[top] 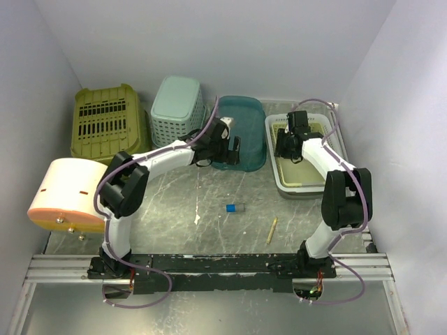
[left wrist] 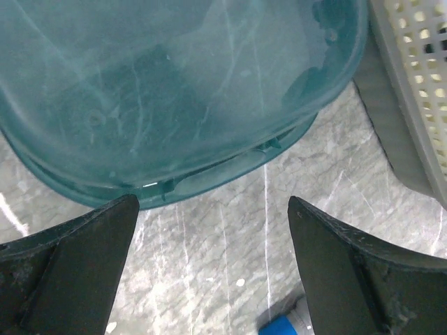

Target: Turn the large container upside down

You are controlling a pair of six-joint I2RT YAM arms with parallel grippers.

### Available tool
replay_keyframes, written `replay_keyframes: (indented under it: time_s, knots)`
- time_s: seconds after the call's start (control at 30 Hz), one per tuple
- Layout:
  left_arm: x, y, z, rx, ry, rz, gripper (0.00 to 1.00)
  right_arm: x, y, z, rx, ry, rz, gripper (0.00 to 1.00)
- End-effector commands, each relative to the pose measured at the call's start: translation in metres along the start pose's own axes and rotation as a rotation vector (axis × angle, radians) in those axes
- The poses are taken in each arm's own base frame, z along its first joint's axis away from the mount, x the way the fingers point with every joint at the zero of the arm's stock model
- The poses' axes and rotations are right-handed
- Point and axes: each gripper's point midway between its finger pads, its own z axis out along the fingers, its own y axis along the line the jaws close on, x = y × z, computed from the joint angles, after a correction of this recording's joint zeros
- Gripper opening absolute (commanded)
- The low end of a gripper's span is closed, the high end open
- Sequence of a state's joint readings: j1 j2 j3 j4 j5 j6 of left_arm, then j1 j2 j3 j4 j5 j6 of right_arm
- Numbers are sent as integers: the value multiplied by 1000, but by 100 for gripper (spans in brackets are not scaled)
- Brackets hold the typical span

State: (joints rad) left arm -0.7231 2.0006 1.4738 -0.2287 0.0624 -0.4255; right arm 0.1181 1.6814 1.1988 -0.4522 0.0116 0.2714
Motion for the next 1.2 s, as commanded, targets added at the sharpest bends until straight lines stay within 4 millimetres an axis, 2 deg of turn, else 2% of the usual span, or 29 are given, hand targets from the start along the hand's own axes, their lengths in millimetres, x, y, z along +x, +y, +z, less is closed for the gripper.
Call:
replay_keyframes:
  time_s: [0.0, 0.07, 0.13, 0.2, 0.3, 0.37, 0.43, 0.57, 0.63, 0.7, 0.83, 0.93, 1.03, 1.17]
  knots:
    - [-51, -18, -54, 3, -132, 60, 100, 13, -9, 10, 28, 37, 0, 35]
    - [-61, -26, -76, 13, -165, 75, 100, 13, -9, 13, 21, 45, 1, 28]
    - [-71, -36, -99, 32, -204, 81, 100, 8, -11, 12, 35, 40, 6, 14]
    - [-80, -47, -121, 58, -235, 87, 100, -2, -14, 2, 55, 11, 12, 0]
    - [-92, -54, -150, 58, -280, 95, 99, -31, -12, -26, 64, -95, 71, 0]
    - [-99, -53, -170, 41, -338, 91, 99, -60, 1, -50, 5, -206, 110, 0]
    - [-105, -46, -190, 0, -374, 123, 100, -90, 14, -84, -43, -336, 125, 0]
    - [-113, -25, -227, -117, -404, 136, 100, -135, 28, -139, -81, -494, 122, 0]
    - [-114, -15, -240, -152, -415, 110, 100, -153, 46, -163, -159, -544, 97, 0]
    - [-118, -6, -255, -176, -432, 74, 100, -165, 79, -190, -319, -594, 50, 0]
    - [-140, -6, -296, -180, -511, 36, 100, -167, 138, -230, -593, -638, -4, 0]
    - [-159, -6, -336, -193, -605, 14, 100, -153, 182, -244, -796, -585, -33, 0]
    - [-174, -7, -366, -193, -677, -11, 100, -126, 228, -255, -1016, -497, -58, 0]
    - [-189, -12, -397, -180, -741, -43, 100, -79, 267, -251, -1226, -321, -33, 0]
